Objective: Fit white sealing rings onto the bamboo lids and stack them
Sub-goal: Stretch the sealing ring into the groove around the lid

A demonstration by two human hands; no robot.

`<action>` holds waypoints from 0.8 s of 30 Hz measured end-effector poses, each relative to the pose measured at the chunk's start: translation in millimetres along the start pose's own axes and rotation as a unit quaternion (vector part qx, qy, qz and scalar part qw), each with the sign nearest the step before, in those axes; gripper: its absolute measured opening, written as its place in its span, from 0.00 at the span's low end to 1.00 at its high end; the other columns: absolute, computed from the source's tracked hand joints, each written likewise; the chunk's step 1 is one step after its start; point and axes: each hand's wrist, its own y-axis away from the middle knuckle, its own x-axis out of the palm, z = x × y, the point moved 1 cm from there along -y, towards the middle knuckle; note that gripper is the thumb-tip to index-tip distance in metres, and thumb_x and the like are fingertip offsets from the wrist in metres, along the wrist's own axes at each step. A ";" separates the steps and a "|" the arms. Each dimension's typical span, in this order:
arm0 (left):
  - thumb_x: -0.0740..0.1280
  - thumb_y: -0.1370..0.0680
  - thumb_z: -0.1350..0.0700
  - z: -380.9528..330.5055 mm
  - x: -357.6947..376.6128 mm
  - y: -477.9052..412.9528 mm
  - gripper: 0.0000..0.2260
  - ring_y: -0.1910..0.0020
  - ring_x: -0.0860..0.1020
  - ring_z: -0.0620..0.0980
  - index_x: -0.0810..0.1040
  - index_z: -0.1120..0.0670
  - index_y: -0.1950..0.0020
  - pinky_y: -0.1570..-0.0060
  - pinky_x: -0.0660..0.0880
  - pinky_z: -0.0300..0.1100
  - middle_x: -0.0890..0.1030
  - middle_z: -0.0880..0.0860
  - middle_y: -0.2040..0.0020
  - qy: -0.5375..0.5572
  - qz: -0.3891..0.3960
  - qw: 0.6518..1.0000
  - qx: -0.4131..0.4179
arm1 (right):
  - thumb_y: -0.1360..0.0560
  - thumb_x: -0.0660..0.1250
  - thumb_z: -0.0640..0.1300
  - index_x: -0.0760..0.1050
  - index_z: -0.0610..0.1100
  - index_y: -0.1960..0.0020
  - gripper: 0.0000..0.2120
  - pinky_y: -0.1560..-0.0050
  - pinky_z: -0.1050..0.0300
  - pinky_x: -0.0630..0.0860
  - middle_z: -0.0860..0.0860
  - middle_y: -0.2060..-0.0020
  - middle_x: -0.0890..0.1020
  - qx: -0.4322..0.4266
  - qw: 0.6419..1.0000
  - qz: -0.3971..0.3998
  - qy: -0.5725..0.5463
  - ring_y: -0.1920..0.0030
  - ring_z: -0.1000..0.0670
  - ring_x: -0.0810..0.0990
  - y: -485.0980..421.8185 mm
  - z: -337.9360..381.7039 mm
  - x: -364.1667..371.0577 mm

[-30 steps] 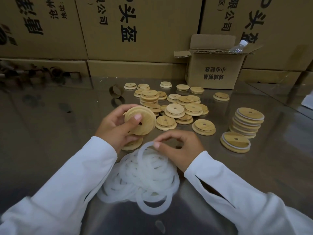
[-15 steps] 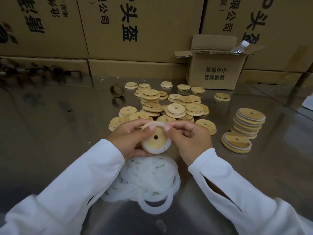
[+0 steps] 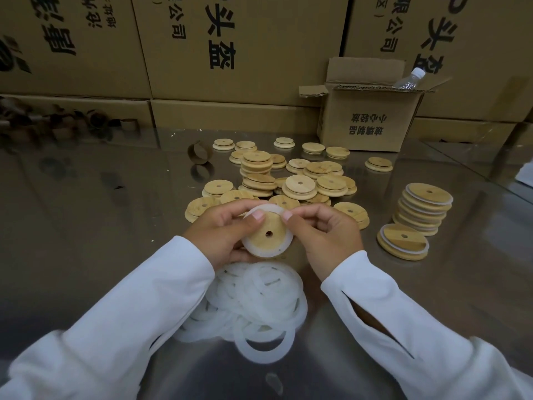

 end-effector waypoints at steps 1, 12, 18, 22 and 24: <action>0.65 0.32 0.52 -0.4 0.0 0.2 0.16 0.53 0.82 0.54 0.79 0.52 0.45 0.57 0.81 0.49 0.84 0.53 0.55 -0.003 -0.001 1.000 0.009 | 0.32 0.72 0.38 0.79 0.48 0.67 0.08 0.66 0.71 0.74 0.52 0.70 0.81 0.004 1.000 0.000 -0.004 0.69 0.59 0.77 -0.2 1.1 -0.2; 0.64 0.30 0.54 -3.9 3.3 2.4 0.15 0.56 0.82 0.48 0.78 0.53 0.45 0.63 0.78 0.38 0.84 0.51 0.56 -0.009 -0.011 0.996 0.088 | 0.31 0.71 0.40 0.79 0.50 0.65 0.07 0.64 0.74 0.73 0.54 0.67 0.81 -0.024 1.000 -0.005 0.004 0.67 0.62 0.77 -3.2 8.5 -5.5; 0.64 0.31 0.53 -4.6 2.7 1.6 0.14 0.56 0.83 0.49 0.78 0.51 0.46 0.63 0.79 0.41 0.84 0.50 0.56 0.004 -0.013 0.997 0.080 | 0.30 0.70 0.38 0.78 0.49 0.63 0.07 0.62 0.73 0.73 0.54 0.67 0.80 -0.065 0.998 0.011 0.019 0.66 0.62 0.77 -3.7 10.5 -6.2; 0.65 0.32 0.53 -3.9 2.4 0.9 0.14 0.56 0.83 0.52 0.79 0.52 0.47 0.62 0.80 0.44 0.84 0.53 0.57 0.021 -0.031 0.997 0.067 | 0.31 0.71 0.37 0.78 0.49 0.62 0.07 0.60 0.69 0.76 0.53 0.67 0.80 -0.067 0.998 0.010 0.004 0.66 0.59 0.77 -2.3 7.4 -4.6; 0.65 0.32 0.53 -4.6 1.6 0.5 0.14 0.57 0.83 0.53 0.79 0.53 0.48 0.62 0.81 0.45 0.84 0.53 0.58 0.031 -0.048 0.996 0.072 | 0.31 0.71 0.39 0.78 0.50 0.61 0.06 0.59 0.66 0.77 0.53 0.67 0.81 -0.055 0.998 0.005 -0.001 0.65 0.57 0.78 -0.9 4.9 -2.9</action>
